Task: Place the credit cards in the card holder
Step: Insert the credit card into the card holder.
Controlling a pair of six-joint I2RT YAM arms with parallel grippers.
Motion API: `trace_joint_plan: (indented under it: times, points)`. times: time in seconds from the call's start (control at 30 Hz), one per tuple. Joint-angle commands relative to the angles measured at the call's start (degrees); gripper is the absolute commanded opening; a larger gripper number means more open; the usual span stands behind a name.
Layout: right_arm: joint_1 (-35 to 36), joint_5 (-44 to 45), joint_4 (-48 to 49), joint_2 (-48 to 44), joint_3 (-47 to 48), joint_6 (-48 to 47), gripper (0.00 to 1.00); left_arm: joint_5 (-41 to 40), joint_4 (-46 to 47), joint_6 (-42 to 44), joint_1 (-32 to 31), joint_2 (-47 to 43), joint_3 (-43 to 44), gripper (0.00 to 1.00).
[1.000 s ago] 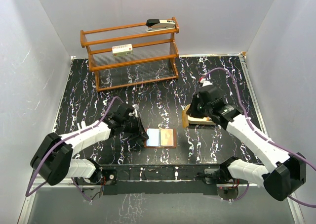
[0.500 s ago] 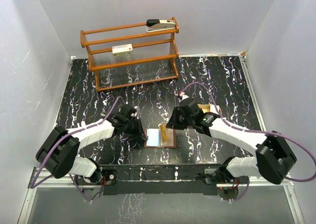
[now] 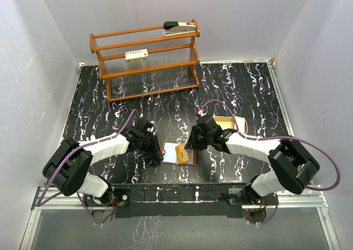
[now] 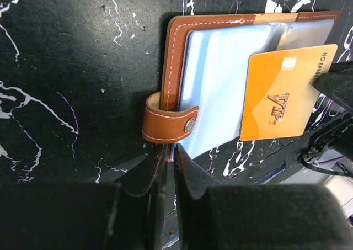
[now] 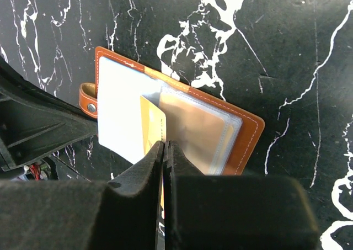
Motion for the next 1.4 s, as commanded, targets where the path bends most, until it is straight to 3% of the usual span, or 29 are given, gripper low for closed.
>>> trace_joint_plan:
  times: [0.0, 0.3, 1.37]
  points:
    - [0.1, 2.8, 1.8, -1.8, -0.7, 1.2, 0.00, 0.7, -0.4, 0.2, -0.3, -0.7, -1.2, 0.10]
    - [0.1, 4.9, -0.9, -3.9, -1.1, 0.8, 0.00, 1.3, 0.2, -0.6, -0.3, -1.6, -2.1, 0.11]
    - [-0.2, 2.6, 5.2, 3.3, -3.2, -2.7, 0.00, 0.6, 0.7, -1.0, -0.3, -1.6, -3.8, 0.11]
